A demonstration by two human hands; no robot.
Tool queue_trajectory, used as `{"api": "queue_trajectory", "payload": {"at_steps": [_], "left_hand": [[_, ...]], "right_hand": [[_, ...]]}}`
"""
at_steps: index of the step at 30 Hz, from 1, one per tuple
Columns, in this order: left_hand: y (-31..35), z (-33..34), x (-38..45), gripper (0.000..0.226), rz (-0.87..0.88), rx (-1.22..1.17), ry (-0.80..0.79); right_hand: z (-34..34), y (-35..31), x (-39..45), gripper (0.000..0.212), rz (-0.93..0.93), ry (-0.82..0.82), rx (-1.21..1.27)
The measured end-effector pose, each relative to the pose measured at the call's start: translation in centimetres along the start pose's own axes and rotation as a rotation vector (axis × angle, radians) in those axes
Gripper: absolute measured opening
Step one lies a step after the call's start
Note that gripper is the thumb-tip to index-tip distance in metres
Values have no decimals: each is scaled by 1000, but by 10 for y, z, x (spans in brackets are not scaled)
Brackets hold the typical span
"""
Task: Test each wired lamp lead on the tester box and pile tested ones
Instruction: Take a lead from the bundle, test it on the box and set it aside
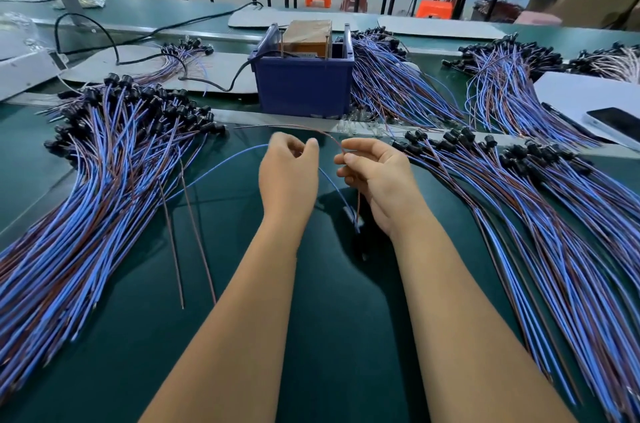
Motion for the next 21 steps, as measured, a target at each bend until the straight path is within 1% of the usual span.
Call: {"api": "queue_trajectory", "payload": {"at_steps": [1, 2, 4, 5, 7, 9, 12, 14, 16, 17, 19, 21], "left_hand": [[-1, -1, 2, 13, -33, -136, 34], [-1, -2, 4, 16, -66, -297, 59], [-2, -4, 8, 37, -132, -593, 77], [-2, -5, 10, 46, -142, -645, 75], [-1, -6, 10, 53, -113, -554, 29], [3, -2, 5, 47, -66, -488, -87], [16, 9, -9, 32, -46, -494, -404], [21, 13, -18, 25, -28, -424, -604], [22, 15, -21, 23, -19, -393, -719], [22, 14, -20, 23, -26, -390, -742], [20, 12, -17, 23, -49, -383, -733], [17, 11, -13, 26, -71, -379, -632]], "right_hand": [[1, 0, 0, 21, -2, -15, -45], [2, 1, -1, 22, -2, -33, -86], [3, 1, -2, 23, 4, -78, -151], [4, 1, -2, 24, 6, -95, -170], [5, 1, -2, 24, 9, -94, -175], [5, 0, -2, 25, 5, -66, -136], [6, -1, -2, 33, 8, -32, -6], [4, -4, -3, 39, 24, -44, 64], [2, -6, -5, 46, 34, -78, 99], [1, -6, -5, 47, 36, -93, 125], [1, -6, -4, 43, 35, -98, 222], [0, -6, -2, 36, 23, -72, 298]]}}
Point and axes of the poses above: each hand's wrist, its own x-axis towards the middle knuckle, its own z-axis out of the palm, y = z × x, the point moved 2 cm from there along x, towards the middle knuckle, and after that the axes turned 1 degree about -x, right-handed, at the moved point
